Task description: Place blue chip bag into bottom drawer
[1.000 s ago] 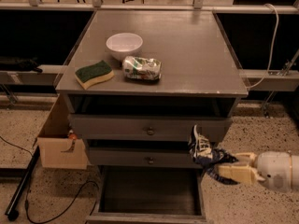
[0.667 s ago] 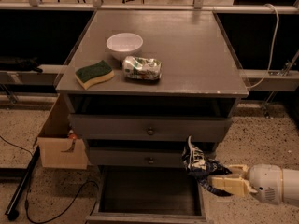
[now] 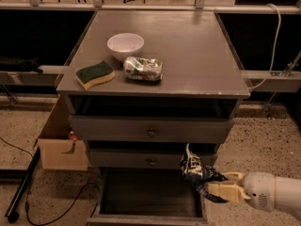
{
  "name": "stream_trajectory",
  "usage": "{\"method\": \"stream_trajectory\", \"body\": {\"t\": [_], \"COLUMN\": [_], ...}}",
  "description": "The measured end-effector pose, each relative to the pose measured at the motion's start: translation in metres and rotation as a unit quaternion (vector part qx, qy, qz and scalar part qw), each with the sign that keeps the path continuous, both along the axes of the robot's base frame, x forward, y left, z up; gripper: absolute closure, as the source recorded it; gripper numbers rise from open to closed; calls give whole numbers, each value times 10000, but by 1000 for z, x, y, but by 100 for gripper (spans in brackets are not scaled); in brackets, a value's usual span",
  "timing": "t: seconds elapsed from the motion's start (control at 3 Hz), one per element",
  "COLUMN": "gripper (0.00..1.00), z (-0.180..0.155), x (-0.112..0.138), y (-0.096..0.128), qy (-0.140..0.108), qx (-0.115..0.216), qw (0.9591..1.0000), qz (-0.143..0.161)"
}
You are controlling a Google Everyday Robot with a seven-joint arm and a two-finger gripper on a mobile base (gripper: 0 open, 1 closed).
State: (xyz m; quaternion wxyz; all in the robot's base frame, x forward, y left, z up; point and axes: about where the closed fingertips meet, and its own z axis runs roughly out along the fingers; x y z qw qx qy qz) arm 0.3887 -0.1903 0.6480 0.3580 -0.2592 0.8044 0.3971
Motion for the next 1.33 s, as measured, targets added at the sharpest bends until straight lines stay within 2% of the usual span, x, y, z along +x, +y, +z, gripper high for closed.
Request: {"method": "stream_trajectory", "body": {"t": [0.33, 0.67, 1.0, 1.33], "gripper": [100, 100, 100, 100], "z": [-29, -55, -72, -72], "x": [2, 3, 2, 1], "y": [2, -3, -4, -1], "qy": [11, -104, -132, -137], "qx": [-68, -277, -466, -486], "qw": [9999, 9991, 9982, 9982], "qz": [-156, -301, -350, -317]}}
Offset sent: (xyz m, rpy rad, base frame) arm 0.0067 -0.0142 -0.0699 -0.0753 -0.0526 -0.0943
